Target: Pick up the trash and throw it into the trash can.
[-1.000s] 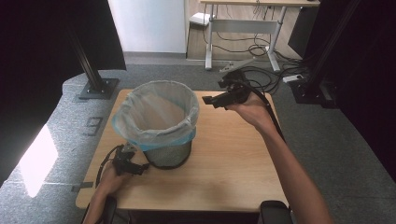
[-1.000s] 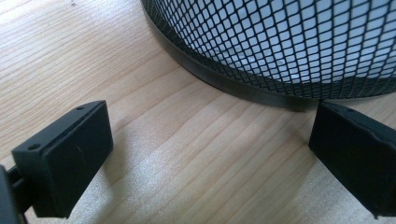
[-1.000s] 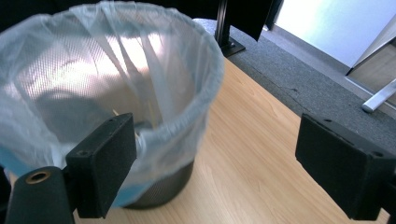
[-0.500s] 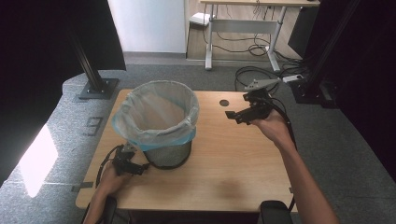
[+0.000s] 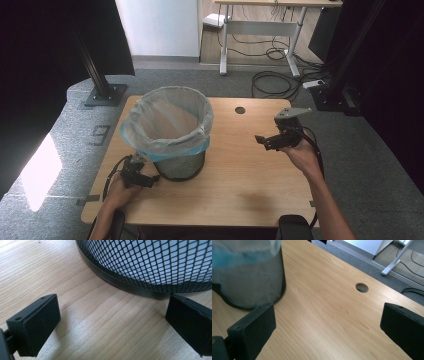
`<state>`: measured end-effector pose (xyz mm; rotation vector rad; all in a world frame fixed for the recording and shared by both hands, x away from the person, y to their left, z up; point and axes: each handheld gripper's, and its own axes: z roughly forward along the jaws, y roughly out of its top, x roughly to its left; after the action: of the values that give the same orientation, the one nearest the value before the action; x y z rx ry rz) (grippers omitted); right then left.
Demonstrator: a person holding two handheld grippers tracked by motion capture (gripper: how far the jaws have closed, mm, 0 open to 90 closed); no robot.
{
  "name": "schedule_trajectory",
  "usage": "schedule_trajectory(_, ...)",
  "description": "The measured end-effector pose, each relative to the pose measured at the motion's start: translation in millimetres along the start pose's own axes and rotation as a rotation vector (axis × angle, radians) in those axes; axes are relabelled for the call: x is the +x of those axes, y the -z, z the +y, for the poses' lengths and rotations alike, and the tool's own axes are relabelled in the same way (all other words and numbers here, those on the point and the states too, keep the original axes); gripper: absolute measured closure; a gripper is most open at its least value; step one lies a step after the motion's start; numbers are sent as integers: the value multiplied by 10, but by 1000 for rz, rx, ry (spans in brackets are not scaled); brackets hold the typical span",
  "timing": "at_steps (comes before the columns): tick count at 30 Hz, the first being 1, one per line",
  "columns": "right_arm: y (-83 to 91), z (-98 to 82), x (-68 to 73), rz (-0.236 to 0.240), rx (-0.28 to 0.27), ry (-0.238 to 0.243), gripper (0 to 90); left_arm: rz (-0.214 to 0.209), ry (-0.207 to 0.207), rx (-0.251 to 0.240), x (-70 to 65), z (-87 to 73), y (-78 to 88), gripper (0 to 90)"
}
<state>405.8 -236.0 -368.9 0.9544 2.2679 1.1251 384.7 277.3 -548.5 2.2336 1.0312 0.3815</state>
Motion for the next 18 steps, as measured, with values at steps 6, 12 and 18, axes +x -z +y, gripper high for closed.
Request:
schedule_trajectory(6, -45, -304, -9, -19, 14, -3, 0, 0, 1, -1, -1, 0, 0, 0)
schedule_trajectory(12, -131, -625, -35, -28, 35, -44, 0, 1, 1, -1, -1, 0, 0, 0)
schedule_trajectory(18, -300, -958, -10, -21, 48, -106, 0, 0, 2, -1, -1, -1, 0, 0)
